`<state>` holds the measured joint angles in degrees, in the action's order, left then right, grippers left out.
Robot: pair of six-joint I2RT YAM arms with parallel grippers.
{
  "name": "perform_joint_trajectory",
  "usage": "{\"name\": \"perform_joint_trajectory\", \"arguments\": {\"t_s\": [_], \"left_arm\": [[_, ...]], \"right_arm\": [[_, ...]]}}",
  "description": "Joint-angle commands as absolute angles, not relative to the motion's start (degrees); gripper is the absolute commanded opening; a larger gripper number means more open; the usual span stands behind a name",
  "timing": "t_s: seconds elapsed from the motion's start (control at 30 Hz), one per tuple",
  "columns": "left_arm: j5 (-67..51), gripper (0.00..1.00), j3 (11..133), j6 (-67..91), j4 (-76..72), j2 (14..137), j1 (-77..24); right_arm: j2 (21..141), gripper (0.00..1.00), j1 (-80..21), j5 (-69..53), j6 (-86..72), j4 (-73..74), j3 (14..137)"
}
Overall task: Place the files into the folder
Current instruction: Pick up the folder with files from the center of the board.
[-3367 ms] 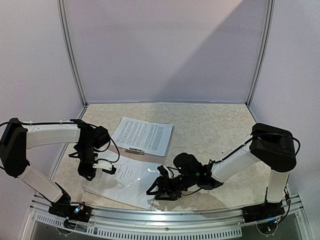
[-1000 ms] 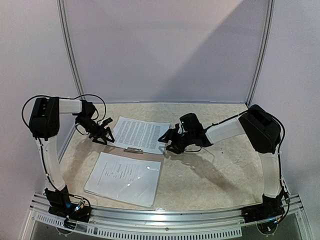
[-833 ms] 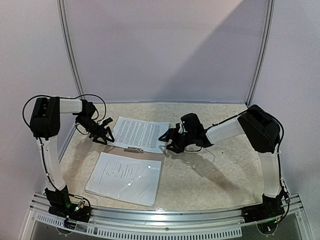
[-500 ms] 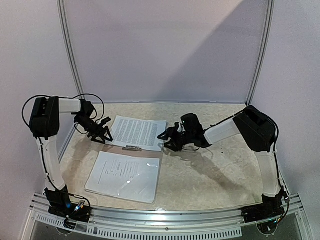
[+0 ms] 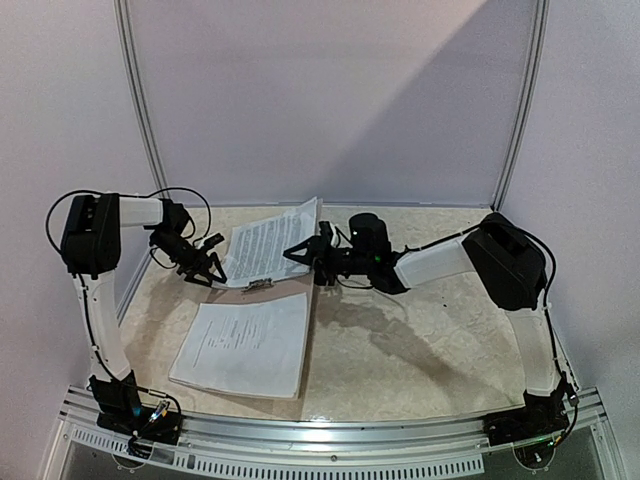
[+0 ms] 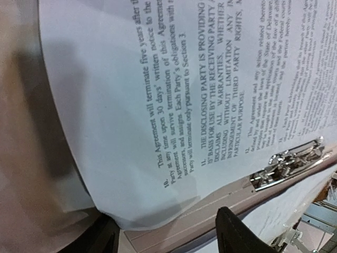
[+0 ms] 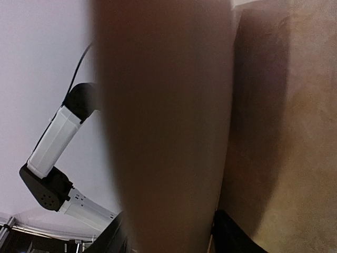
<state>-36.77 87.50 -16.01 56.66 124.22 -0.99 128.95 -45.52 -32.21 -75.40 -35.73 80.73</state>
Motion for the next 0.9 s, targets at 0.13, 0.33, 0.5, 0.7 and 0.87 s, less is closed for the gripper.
{"name": "perform_joint_trajectory", "arguments": {"t_s": [0.13, 0.33, 0.5, 0.7, 0.87], "left_arm": [[-37.69, 0.64, 87.10, -17.82, 57.01, 127.11, -2.50], [-37.20, 0.66, 87.38, -19.09, 58.05, 126.39, -2.22], [-34.82, 0.71, 89.05, -22.93, 60.90, 123.98, -1.81], [-34.86, 0.75, 92.05, -27.31, 65.21, 121.03, -0.60], [-34.50, 0.76, 93.59, -30.25, 68.13, 118.15, -0.01]], "right_arm": [[129.89, 0.50, -46.58, -33.71, -72.59, -32.80, 81.26], [129.61, 0.31, -46.26, -32.12, -68.02, -24.60, 81.53], [127.63, 0.12, -45.87, -30.30, -61.24, -16.95, 81.12], [123.87, 0.00, -45.44, -26.27, -50.88, -7.19, 81.47], [119.06, 0.00, -45.24, -17.74, -44.09, -0.26, 81.03]]}}
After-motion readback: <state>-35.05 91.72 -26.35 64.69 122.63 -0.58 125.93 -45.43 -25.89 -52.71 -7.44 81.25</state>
